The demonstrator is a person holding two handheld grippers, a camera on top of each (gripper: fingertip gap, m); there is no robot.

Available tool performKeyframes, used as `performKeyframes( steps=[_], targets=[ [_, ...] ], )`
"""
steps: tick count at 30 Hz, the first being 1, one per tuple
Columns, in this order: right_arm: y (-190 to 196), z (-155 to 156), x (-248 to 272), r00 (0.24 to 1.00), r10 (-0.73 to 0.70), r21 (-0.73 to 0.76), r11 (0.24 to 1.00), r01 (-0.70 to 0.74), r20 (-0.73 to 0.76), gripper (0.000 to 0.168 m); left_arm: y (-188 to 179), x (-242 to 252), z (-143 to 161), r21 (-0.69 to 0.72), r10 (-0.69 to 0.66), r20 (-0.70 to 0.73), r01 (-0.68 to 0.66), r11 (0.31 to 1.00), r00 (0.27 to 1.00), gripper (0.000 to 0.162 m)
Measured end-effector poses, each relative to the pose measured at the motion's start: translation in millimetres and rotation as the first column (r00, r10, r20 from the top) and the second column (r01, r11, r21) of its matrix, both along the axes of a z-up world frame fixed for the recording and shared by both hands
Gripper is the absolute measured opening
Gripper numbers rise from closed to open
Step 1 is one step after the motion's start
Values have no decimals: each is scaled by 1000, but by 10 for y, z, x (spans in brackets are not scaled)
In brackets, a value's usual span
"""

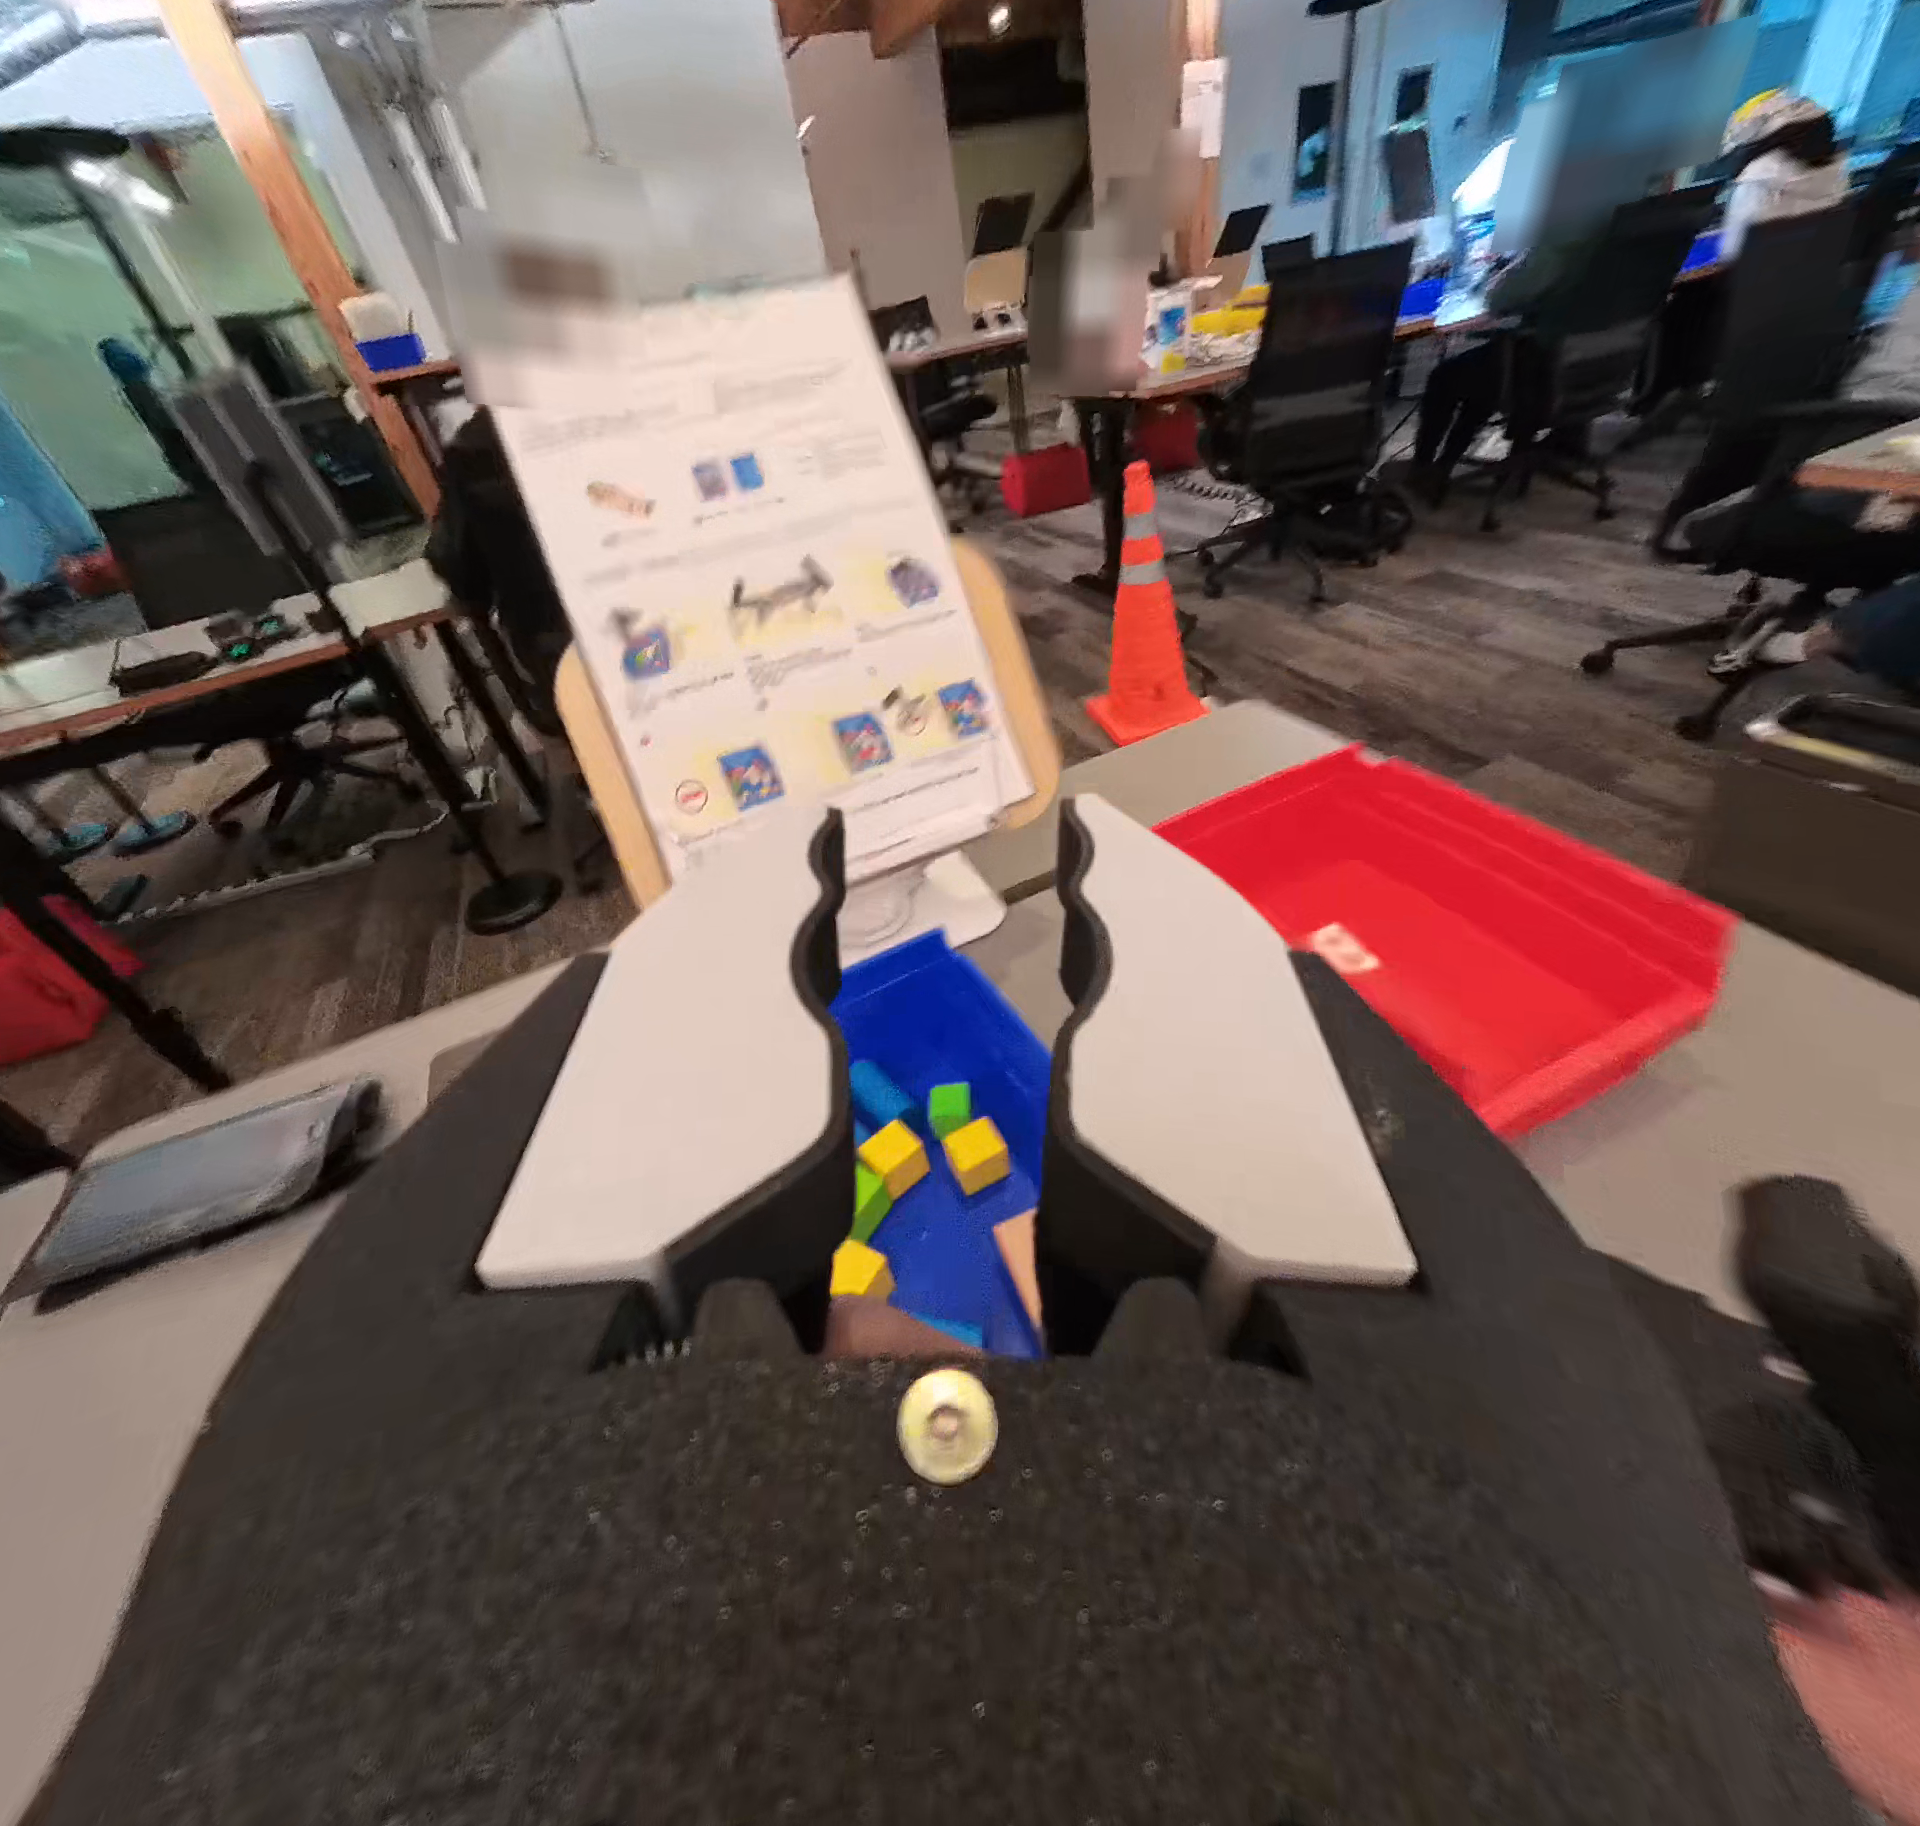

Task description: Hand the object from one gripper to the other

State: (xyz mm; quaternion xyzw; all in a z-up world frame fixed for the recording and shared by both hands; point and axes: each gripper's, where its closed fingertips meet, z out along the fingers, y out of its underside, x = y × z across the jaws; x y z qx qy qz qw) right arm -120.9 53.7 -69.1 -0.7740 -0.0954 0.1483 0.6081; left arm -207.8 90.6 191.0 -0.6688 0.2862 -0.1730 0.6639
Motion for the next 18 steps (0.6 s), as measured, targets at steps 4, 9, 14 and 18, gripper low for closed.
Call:
performKeyframes(
  steps=[4, 9, 14, 18],
  targets=[
    [122, -418, 92, 999, -32, -103, 994, 35, 37, 57, 643, -356, -1507, -267, 81, -28, -86, 960, 996, 48],
    [388, -516, 184, 992, -119, -161, 979, 124, 41, 62, 584, -783, -2706, -352, 178, -39, -181, 918, 983, 55],
    [776, -695, 165, 957, -249, -246, 928, 279, 146, 56, 686, -779, -3089, -434, 208, -25, -198, 879, 978, 46],
    [934, -683, 98, 942, -322, -304, 891, 337, 100, 5, 942, -927, -3204, -436, 297, -132, -324, 840, 946, 4]
  ],
)
